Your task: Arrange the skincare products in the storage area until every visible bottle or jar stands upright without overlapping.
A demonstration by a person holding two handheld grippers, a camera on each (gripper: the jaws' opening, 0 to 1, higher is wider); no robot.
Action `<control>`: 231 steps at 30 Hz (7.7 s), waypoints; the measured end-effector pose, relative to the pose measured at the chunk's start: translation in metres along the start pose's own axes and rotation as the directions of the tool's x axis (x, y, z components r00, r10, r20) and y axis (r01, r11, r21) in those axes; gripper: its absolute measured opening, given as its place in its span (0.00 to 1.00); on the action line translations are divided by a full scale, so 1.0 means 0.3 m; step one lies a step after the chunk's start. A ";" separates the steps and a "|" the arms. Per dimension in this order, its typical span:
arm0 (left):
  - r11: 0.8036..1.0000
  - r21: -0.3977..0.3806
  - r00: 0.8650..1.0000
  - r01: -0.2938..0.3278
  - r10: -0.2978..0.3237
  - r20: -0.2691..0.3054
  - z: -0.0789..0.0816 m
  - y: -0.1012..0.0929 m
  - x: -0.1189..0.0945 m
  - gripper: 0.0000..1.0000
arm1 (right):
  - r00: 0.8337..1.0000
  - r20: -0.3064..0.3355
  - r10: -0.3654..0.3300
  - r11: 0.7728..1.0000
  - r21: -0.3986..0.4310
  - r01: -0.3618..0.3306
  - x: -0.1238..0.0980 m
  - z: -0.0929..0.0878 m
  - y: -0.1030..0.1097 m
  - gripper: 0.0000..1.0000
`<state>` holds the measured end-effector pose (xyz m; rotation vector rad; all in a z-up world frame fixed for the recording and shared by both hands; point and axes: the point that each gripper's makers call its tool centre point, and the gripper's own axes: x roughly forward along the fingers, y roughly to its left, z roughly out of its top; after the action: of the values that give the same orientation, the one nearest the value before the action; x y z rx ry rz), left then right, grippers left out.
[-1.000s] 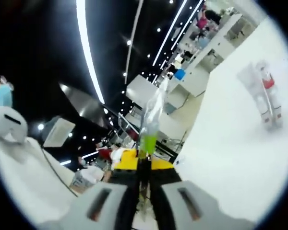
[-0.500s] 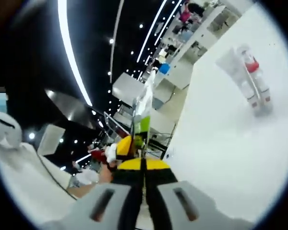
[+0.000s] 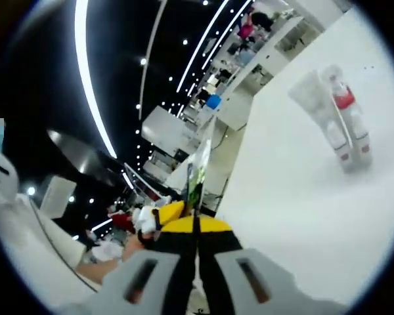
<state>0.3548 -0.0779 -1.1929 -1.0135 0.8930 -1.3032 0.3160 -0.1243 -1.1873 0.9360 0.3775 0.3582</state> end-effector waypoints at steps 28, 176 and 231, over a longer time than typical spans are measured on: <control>0.985 0.080 0.982 -0.156 0.163 -0.096 0.106 0.311 0.244 0.01 | 0.975 0.023 -0.221 0.974 0.055 0.220 0.121 0.101 -0.378 0.00; 0.784 0.525 0.901 -0.330 0.428 -0.074 0.056 0.531 0.221 0.40 | 0.837 0.108 -0.537 0.835 -0.074 0.545 -0.137 -0.060 -0.625 0.23; 0.767 0.505 0.910 -0.396 0.402 0.102 -0.079 0.216 -0.292 0.60 | 0.938 0.292 -0.189 0.910 -0.307 0.279 -0.276 0.008 -0.109 0.82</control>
<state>0.3468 0.0068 -1.2649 -0.3588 0.6613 -1.0901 0.2487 -0.1815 -1.2000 0.5730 0.1777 0.0721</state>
